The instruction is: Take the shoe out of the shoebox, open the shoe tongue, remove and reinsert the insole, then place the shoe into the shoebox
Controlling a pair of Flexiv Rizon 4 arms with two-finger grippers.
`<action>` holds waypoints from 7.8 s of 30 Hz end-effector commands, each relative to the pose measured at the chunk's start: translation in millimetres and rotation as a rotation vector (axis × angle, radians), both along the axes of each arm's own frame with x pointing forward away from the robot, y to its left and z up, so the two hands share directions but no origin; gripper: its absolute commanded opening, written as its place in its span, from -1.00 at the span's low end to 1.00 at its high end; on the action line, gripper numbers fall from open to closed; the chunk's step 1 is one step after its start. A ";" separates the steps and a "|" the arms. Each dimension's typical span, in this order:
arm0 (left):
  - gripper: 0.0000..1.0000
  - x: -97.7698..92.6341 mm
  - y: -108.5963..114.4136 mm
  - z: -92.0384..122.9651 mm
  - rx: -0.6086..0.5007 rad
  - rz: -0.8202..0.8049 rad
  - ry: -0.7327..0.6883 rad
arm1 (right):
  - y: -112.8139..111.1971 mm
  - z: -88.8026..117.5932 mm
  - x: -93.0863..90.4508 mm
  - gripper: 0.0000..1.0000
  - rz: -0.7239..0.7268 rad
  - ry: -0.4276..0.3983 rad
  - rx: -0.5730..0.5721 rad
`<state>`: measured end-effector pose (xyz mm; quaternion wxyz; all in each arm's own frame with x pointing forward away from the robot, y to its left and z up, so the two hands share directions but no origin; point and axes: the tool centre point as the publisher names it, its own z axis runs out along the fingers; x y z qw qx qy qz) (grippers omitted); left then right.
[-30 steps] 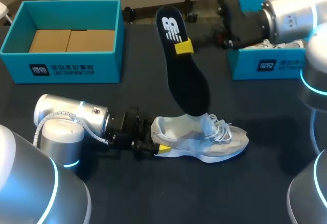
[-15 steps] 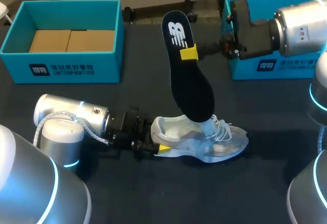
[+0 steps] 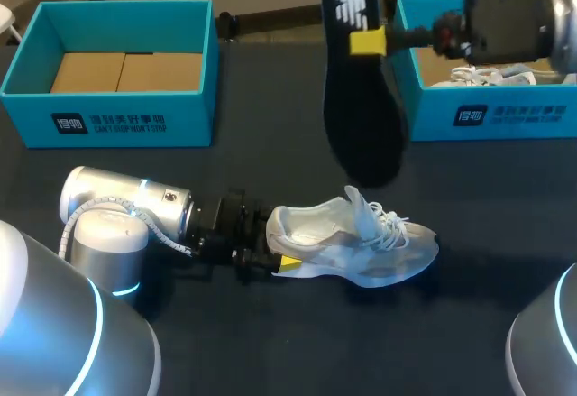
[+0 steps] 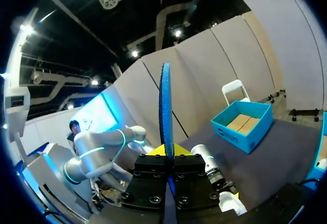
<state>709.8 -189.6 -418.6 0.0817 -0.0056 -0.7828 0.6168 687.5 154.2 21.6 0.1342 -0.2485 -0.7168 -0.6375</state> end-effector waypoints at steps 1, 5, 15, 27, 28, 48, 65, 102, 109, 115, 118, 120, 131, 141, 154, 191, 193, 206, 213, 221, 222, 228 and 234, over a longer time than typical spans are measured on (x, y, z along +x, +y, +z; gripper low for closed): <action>-1.00 0.1 -0.6 -3.5 0.001 0.001 0.000 | -18.3 7.2 -18.0 -1.00 -0.026 -0.003 -0.014; -1.00 0.1 -0.6 -3.5 0.001 0.001 0.000 | -18.3 7.2 -18.0 -1.00 -0.026 -0.003 -0.014; -1.00 0.1 -0.6 -3.5 0.001 0.001 0.000 | -36.5 22.6 -33.0 -1.00 -0.070 -0.051 0.010; -1.00 0.1 -0.6 -3.5 0.001 0.001 0.000 | -52.0 15.2 -63.8 -1.00 -0.077 -0.019 0.025; -1.00 0.1 -0.6 -3.5 0.001 0.001 0.000 | -53.2 13.4 -66.7 -1.00 -0.073 -0.014 0.028; -1.00 0.1 -0.6 -3.5 0.001 0.001 0.000 | -54.0 8.6 -81.0 -1.00 -0.015 0.018 0.032; 1.00 -1.6 7.1 -0.4 0.028 -0.004 0.002 | -54.0 8.6 -81.0 -1.00 -0.015 0.018 0.032; 1.00 1.4 59.9 10.1 0.590 -0.010 -0.038 | -54.0 8.6 -81.0 -1.00 -0.015 0.018 0.032; 1.00 2.7 60.3 14.0 0.608 -0.019 -0.066 | -54.0 8.6 -81.0 -1.00 -0.015 0.018 0.032; 1.00 8.1 63.0 30.3 0.843 -0.001 -0.125 | -54.0 8.6 -81.0 -1.00 -0.015 0.018 0.032; 1.00 7.6 65.5 37.7 0.921 0.002 -0.136 | -54.0 8.6 -81.0 -1.00 -0.015 0.018 0.032; 1.00 6.2 65.7 42.1 0.962 -0.003 -0.145 | -54.0 8.6 -81.0 -1.00 -0.015 0.018 0.032; 1.00 7.5 57.9 52.4 1.157 -0.009 -0.152 | -54.0 8.6 -81.0 -1.00 -0.015 0.018 0.032; 1.00 6.1 48.3 46.2 1.228 -0.039 -0.142 | -54.0 8.6 -81.0 -1.00 -0.015 0.018 0.032; 1.00 4.0 45.3 55.3 1.244 -0.031 -0.163 | -54.0 8.6 -81.0 -1.00 -0.015 0.018 0.032; 1.00 57.4 -41.9 67.1 1.159 -0.014 -0.164 | -54.0 8.6 -81.0 -1.00 -0.015 0.018 0.032; 1.00 55.1 -42.2 61.8 1.161 -0.012 -0.165 | -54.0 8.6 -81.0 -1.00 -0.015 0.018 0.032; 0.93 43.3 -43.8 37.4 1.182 0.000 -0.166 | -54.0 8.6 -81.0 -1.00 -0.015 0.018 0.032; -0.21 41.5 -42.3 33.4 1.184 0.007 -0.159 | -54.0 8.6 -81.0 -1.00 -0.015 0.018 0.032; -1.00 39.7 -42.6 34.8 1.182 0.006 -0.167 | -54.0 8.6 -81.0 -1.00 -0.015 0.018 0.032; -1.00 39.0 -42.4 36.0 1.180 0.001 -0.170 | -54.0 8.6 -81.0 -1.00 -0.015 0.018 0.032; -1.00 37.6 -40.8 44.0 1.164 -0.030 -0.175 | -54.0 8.6 -81.0 -1.00 -0.015 0.018 0.032; -1.00 35.0 -36.8 61.3 1.148 -0.069 -0.185 | -54.0 8.6 -81.0 -1.00 -0.015 0.018 0.032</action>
